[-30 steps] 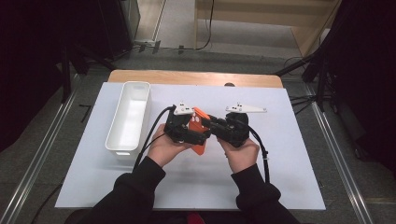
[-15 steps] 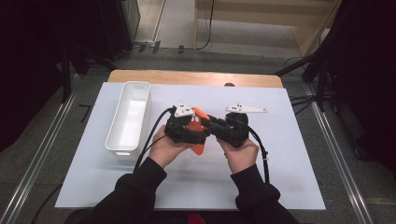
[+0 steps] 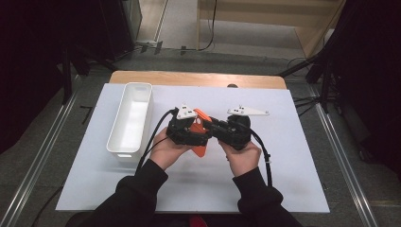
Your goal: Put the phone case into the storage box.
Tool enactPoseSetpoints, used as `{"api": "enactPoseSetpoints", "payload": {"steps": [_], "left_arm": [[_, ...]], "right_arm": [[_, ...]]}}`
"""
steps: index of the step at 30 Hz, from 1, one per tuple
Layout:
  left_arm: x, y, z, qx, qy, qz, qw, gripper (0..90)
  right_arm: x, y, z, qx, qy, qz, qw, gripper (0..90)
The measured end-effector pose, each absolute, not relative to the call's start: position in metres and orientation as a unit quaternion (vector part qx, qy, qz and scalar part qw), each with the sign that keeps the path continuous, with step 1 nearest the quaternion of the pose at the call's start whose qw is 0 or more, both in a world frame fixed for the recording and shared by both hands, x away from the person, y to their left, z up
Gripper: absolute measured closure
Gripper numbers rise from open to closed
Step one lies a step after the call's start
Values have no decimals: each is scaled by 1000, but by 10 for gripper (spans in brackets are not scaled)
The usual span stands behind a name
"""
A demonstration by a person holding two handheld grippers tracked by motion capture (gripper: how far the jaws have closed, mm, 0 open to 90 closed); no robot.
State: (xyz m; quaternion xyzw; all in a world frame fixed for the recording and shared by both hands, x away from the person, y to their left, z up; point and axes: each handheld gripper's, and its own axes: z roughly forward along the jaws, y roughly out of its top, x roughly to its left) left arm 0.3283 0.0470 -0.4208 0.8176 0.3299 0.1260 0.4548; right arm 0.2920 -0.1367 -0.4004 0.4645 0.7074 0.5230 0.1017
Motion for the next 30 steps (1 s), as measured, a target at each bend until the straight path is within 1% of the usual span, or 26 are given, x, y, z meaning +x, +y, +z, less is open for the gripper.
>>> {"api": "enactPoseSetpoints", "payload": {"steps": [2, 4, 16, 22, 25, 30], "left_arm": [[327, 47, -420, 816, 325, 140, 456, 156], [327, 48, -419, 815, 328, 130, 460, 158], [328, 48, -418, 818, 332, 117, 455, 158], [329, 48, -418, 822, 332, 118, 448, 158], [329, 49, -418, 821, 334, 119, 448, 158], [330, 51, -418, 822, 334, 120, 445, 158]], "right_arm": [[292, -136, -400, 463, 706, 525, 103, 745], [291, -137, -399, 462, 705, 528, 104, 745], [291, -136, -398, 464, 705, 526, 102, 733], [290, -139, -393, 459, 703, 532, 109, 693], [289, -142, -389, 459, 698, 538, 109, 689], [288, -149, -382, 456, 693, 547, 113, 648]]}}
